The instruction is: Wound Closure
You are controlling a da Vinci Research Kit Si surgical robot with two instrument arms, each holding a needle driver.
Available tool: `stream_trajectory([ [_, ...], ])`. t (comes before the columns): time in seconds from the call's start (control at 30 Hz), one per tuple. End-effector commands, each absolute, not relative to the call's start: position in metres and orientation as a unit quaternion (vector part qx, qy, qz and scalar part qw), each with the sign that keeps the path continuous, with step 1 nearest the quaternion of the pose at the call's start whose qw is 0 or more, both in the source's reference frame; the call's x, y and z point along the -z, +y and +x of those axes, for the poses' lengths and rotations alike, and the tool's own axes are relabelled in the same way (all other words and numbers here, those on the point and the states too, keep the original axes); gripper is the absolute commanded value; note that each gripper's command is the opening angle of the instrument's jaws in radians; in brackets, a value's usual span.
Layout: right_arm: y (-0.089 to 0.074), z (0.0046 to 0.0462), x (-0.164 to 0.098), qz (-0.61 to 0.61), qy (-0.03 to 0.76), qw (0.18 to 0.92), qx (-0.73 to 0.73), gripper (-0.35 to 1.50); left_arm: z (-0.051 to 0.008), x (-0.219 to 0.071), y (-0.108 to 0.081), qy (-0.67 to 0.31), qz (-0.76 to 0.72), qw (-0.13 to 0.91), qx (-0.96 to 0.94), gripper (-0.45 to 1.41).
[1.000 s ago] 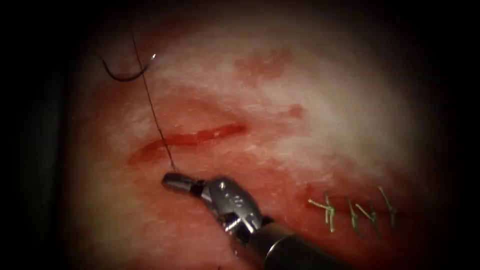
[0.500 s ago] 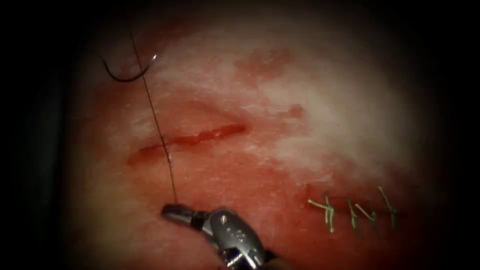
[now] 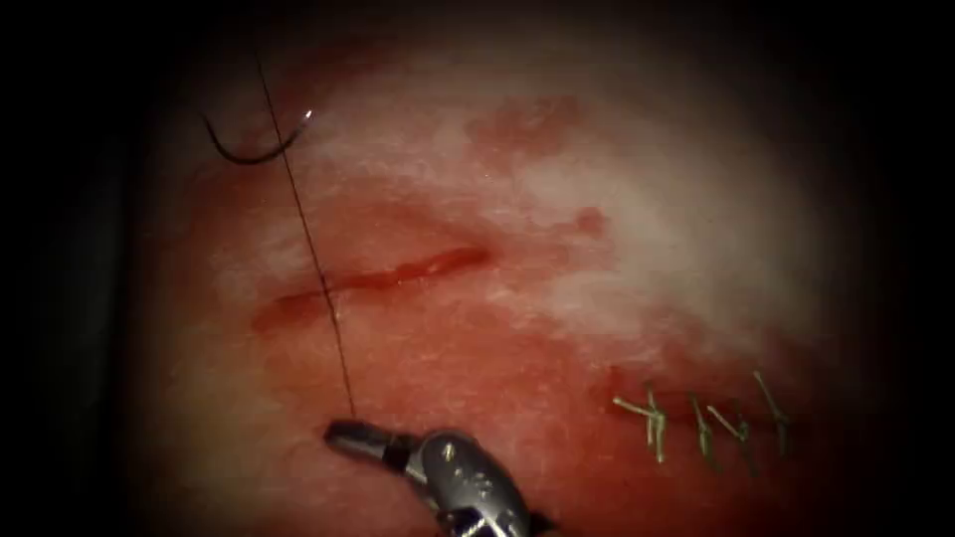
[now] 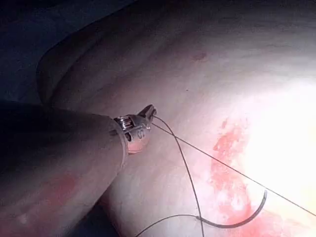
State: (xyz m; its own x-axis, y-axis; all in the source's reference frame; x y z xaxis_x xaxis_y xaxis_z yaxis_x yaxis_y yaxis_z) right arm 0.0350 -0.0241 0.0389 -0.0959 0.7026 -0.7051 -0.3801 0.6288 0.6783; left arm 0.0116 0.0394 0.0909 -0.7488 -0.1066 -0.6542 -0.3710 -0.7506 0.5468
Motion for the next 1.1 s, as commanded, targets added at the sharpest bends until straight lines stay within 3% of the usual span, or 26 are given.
stream_trajectory([
  [0.03, -0.024, 0.0360, -0.039, 0.134, 0.619, 0.658, -0.407, -0.35, 0.0113, -0.091, 0.040, 0.348, -0.345, 0.073, -0.869, -0.45],
  [0.1, -0.023, 0.0361, -0.039, 0.139, 0.623, 0.655, -0.404, -0.35, 0.0113, -0.091, 0.039, 0.344, -0.347, 0.084, -0.868, -0.45],
  [0.13, -0.023, 0.0362, -0.039, 0.139, 0.626, 0.652, -0.405, -0.23, 0.0113, -0.090, 0.038, 0.342, -0.349, 0.092, -0.868, -0.45],
  [0.2, -0.022, 0.0363, -0.039, 0.137, 0.631, 0.645, -0.408, 0.46, 0.0112, -0.089, 0.037, 0.338, -0.351, 0.102, -0.867, -0.45],
  [0.23, -0.022, 0.0363, -0.039, 0.140, 0.631, 0.643, -0.410, 0.69, 0.0111, -0.089, 0.037, 0.333, -0.355, 0.103, -0.867, -0.45],
  [0.3, -0.021, 0.0362, -0.039, 0.127, 0.633, 0.652, -0.397, 1.09, 0.0110, -0.088, 0.036, 0.324, -0.363, 0.105, -0.867, -0.45],
  [0.37, -0.020, 0.0358, -0.038, 0.114, 0.637, 0.663, -0.375, 1.33, 0.0105, -0.086, 0.034, 0.308, -0.378, 0.103, -0.867, -0.45],
  [0.5, -0.018, 0.0347, -0.038, 0.077, 0.641, 0.690, -0.329, 1.43, 0.0093, -0.082, 0.030, 0.283, -0.405, 0.105, -0.863, -0.45],
  [1.1, -0.009, 0.0282, -0.034, 0.104, 0.645, 0.695, -0.299, 1.41, 0.0010, -0.064, 0.011, 0.188, -0.530, 0.106, -0.820, -0.45],
])
